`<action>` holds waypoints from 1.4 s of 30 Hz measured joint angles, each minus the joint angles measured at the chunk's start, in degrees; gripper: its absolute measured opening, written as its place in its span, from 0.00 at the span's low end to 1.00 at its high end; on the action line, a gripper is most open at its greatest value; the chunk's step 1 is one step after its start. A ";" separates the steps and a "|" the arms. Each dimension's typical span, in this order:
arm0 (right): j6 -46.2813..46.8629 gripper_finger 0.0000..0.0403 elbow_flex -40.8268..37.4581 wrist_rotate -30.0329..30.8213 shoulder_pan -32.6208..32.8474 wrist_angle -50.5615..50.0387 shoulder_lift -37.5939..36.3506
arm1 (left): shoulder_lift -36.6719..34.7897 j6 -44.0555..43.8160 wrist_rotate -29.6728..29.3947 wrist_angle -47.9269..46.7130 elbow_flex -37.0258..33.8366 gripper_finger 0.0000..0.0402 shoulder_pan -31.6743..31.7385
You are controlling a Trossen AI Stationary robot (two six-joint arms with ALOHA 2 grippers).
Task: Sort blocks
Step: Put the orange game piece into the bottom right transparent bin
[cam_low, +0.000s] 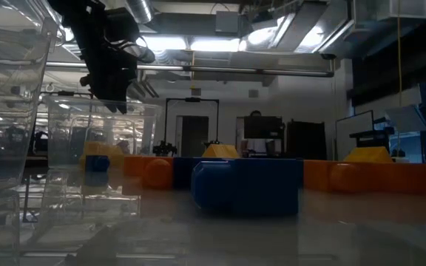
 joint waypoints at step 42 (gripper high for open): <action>36.57 0.57 0.02 5.56 18.22 -4.35 4.60 | -0.97 6.02 0.00 1.03 0.00 0.56 -4.03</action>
